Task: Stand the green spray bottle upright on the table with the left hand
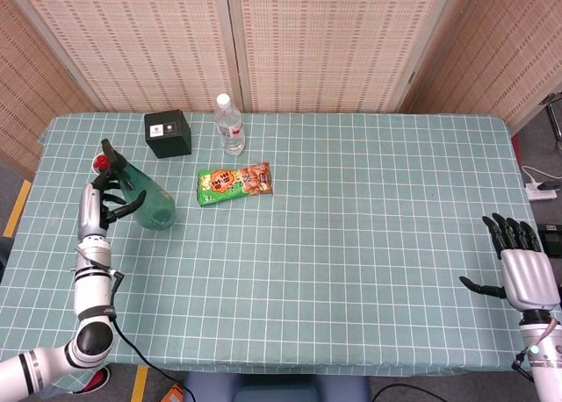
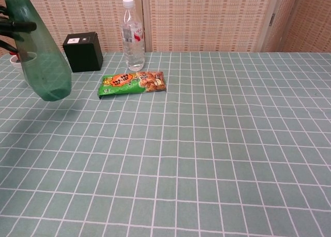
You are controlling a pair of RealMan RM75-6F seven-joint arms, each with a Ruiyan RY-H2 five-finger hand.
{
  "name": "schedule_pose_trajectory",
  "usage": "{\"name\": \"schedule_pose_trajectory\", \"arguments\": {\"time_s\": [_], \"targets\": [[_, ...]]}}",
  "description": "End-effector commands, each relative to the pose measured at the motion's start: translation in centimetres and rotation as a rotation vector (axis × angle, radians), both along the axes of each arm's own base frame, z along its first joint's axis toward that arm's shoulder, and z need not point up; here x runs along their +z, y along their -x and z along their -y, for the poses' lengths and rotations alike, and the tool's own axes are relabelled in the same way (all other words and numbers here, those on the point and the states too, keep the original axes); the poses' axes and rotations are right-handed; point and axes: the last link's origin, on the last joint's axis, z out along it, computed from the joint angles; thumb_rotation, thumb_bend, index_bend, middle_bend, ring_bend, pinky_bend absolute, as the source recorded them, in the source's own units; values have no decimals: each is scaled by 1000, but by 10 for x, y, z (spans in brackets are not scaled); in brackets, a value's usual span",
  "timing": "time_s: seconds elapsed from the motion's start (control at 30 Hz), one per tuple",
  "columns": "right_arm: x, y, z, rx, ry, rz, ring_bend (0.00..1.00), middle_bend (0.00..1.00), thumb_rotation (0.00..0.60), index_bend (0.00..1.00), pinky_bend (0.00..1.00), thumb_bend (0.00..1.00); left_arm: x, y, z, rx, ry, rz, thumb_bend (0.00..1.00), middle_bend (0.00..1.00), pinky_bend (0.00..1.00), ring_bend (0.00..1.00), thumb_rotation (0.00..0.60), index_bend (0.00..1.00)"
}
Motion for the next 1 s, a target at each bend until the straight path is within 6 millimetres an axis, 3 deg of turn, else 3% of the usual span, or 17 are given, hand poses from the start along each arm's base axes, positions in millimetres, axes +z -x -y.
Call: {"name": "schedule_pose_trajectory", "arguments": {"time_s": [0.03, 0.23, 0.53, 1.0], "targets": [[0, 0, 0, 0, 1, 1, 0, 34, 600, 0, 0, 0, 2, -4, 3, -43, -38, 78, 262, 687, 472, 575, 600, 704], [0, 0, 0, -1, 1, 2, 0, 34, 600, 0, 0, 0, -10, 9, 6, -71, -81, 111, 261, 683, 471, 569, 600, 695], [0, 1, 1, -16, 0, 3, 0, 34, 600, 0, 0, 0, -29, 40, 1, -75, -130, 26, 240, 660, 455, 547, 600, 659], [0, 0, 1, -18, 0, 15, 0, 34, 600, 0, 0, 0, -53, 65, 9, -86, -77, -92, 230, 636, 435, 524, 600, 633]]}}
